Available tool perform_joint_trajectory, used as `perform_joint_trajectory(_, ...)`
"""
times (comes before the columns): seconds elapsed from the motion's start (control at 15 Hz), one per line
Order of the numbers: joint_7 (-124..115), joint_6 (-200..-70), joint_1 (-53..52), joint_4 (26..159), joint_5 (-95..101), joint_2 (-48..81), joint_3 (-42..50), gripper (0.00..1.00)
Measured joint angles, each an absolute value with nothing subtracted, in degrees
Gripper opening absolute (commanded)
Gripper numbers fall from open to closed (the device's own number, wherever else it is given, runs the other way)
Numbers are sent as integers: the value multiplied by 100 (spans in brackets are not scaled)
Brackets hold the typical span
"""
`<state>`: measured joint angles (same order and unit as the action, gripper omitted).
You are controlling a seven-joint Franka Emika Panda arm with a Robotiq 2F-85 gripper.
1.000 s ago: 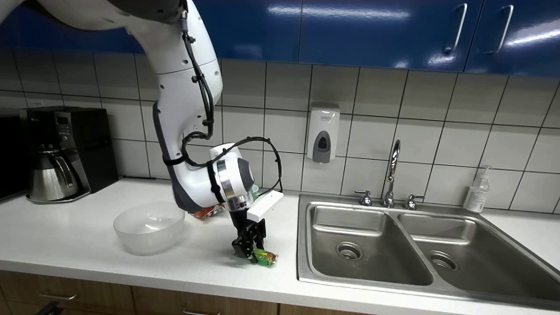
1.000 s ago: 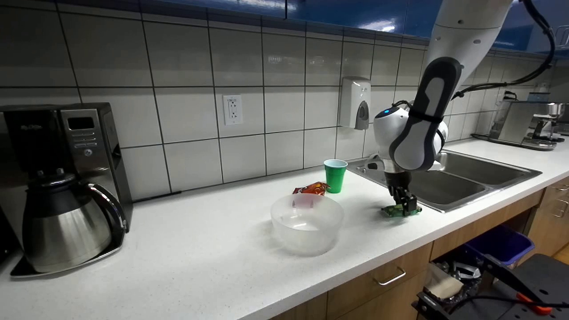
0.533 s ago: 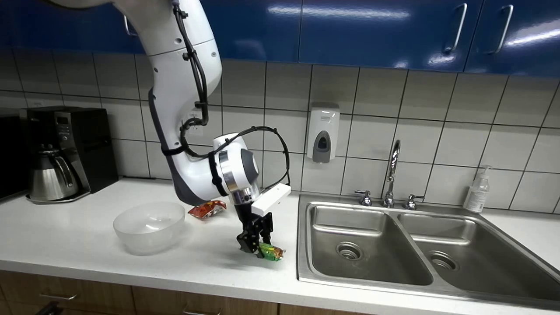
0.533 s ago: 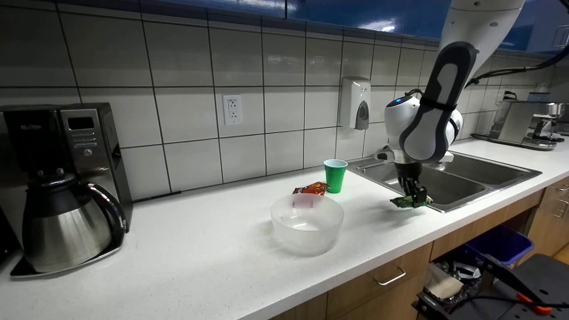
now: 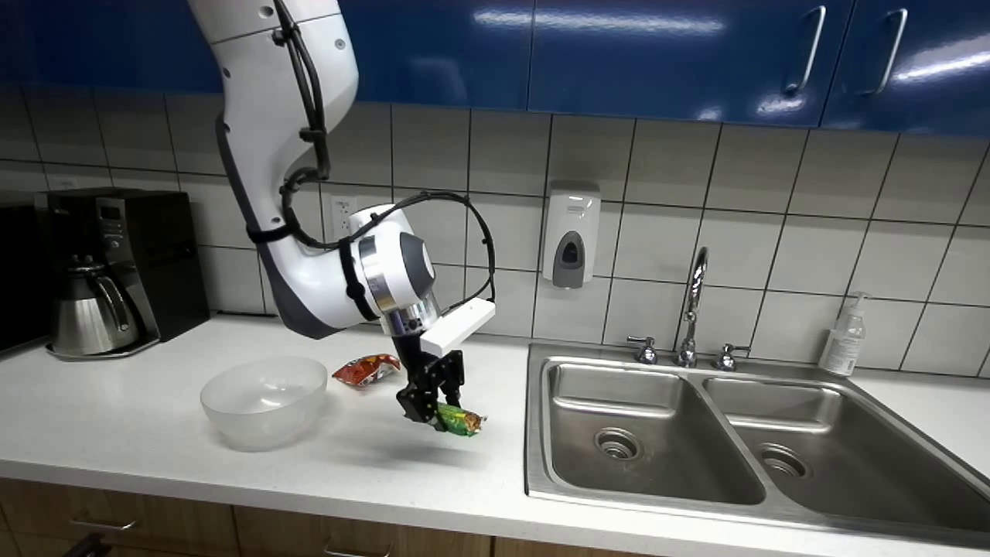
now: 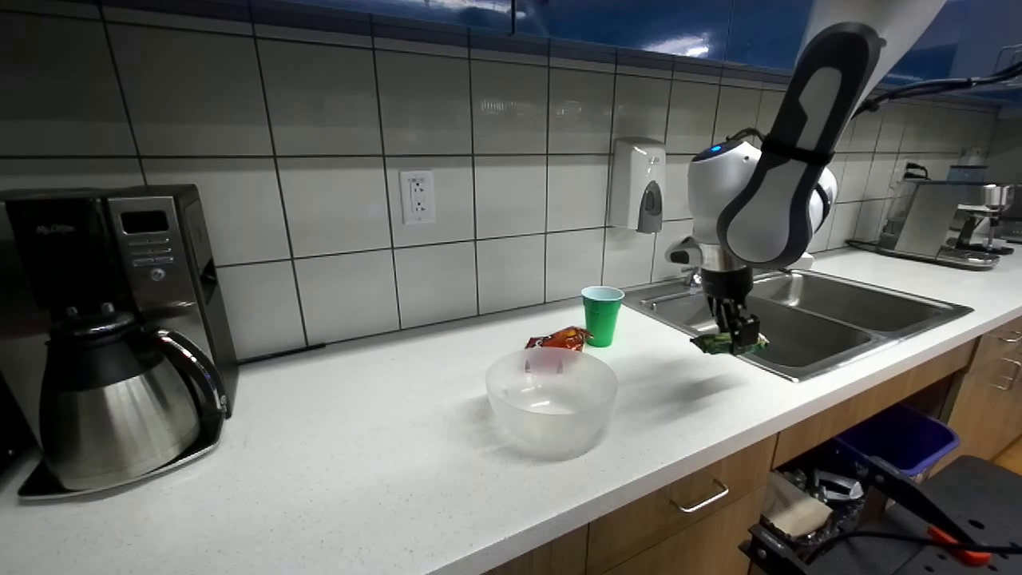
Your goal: Put the candy bar in the bowl
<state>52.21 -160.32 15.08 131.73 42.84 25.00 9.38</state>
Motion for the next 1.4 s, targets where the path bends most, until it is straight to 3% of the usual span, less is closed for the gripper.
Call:
perform_joint_trajectory(0.73, 4108, -15792, 362, 13858, 4334, 1415, 723, 17)
perform_joint_trajectory(1.4, 3605, -15446, -78, 13864, 4325, 1284, 156, 17)
